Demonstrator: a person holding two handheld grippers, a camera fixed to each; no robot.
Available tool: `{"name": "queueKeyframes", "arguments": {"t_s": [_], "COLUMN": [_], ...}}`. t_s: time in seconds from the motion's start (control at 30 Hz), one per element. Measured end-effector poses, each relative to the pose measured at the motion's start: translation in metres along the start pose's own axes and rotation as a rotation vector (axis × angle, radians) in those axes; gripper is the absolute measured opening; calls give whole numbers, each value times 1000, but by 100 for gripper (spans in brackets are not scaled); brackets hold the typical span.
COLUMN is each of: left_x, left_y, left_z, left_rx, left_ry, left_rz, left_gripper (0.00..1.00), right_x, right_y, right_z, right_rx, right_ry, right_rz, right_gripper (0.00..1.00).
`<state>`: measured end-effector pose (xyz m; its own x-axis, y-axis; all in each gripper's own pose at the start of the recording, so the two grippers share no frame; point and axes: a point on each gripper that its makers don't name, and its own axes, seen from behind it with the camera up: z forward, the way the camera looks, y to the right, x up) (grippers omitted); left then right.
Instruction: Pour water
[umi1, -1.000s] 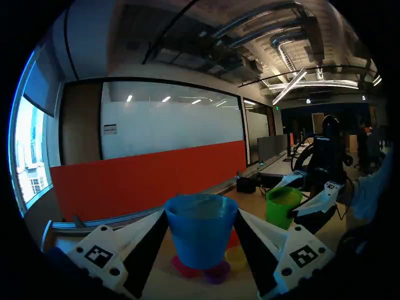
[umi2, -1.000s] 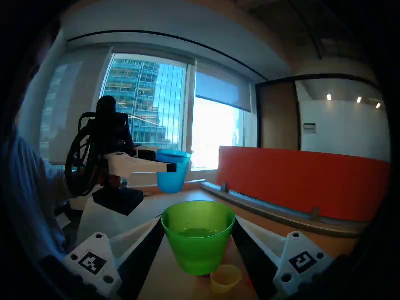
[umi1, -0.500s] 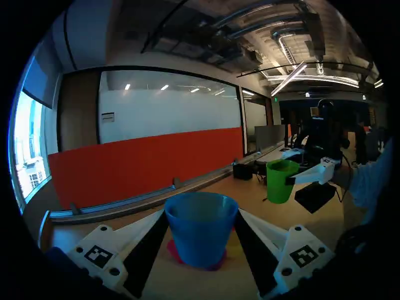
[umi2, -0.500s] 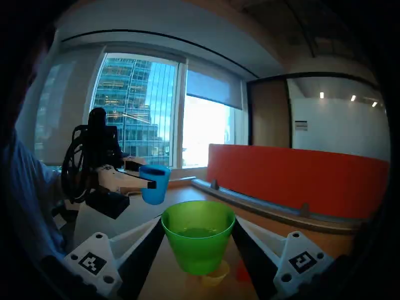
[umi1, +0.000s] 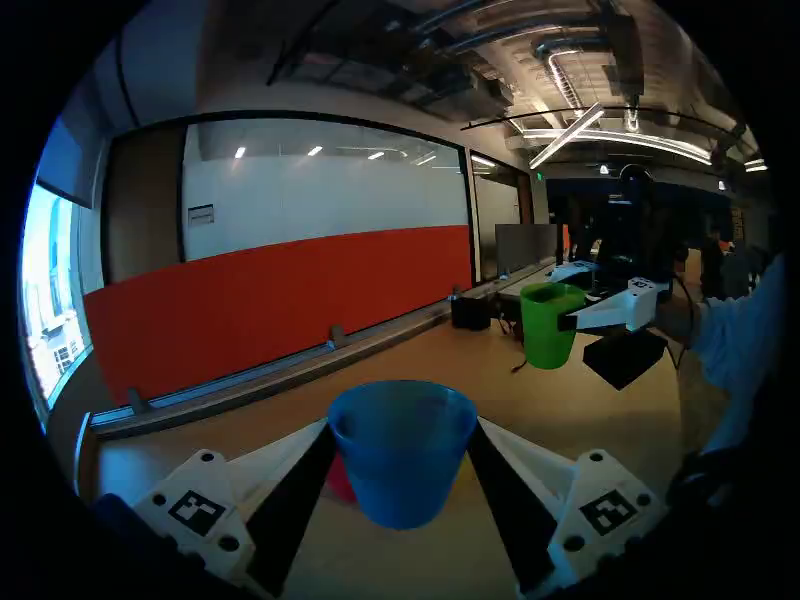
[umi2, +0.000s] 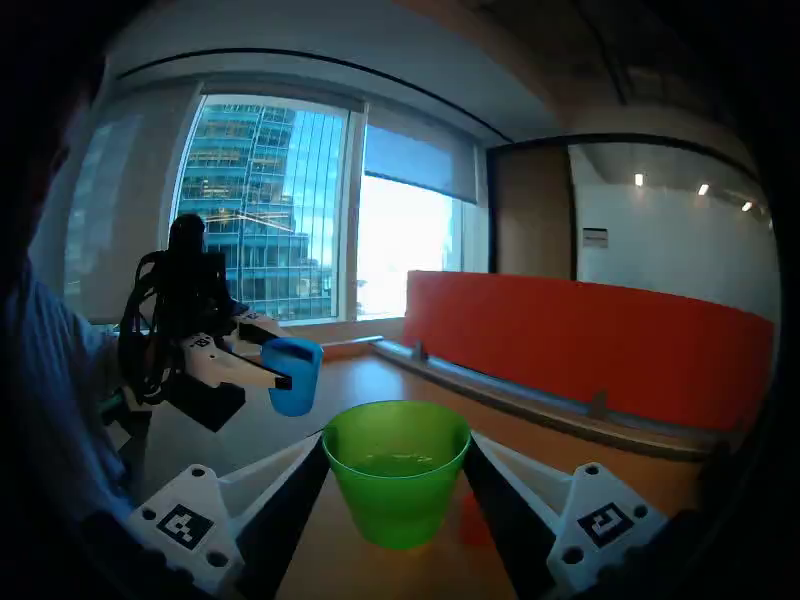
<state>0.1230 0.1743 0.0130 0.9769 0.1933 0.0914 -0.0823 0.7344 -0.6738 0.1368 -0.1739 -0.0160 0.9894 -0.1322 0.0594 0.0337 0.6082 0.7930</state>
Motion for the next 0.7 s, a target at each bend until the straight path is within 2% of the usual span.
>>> {"name": "queueKeyframes", "arguments": {"t_s": [0.47,0.7], "left_x": [-36,-55], "left_y": [17,20], "left_z": [12,18], "left_rx": [-53,-69], "left_ry": [-105,-159], "left_rz": [26,40], "left_gripper": [87,88], "right_x": [-30,-47], "right_y": [5,8], "right_z": [-5,-6], "right_rx": [19,25], "right_ry": [-95,-146], "right_rz": [-2,-1], "right_gripper": [91,91]}}
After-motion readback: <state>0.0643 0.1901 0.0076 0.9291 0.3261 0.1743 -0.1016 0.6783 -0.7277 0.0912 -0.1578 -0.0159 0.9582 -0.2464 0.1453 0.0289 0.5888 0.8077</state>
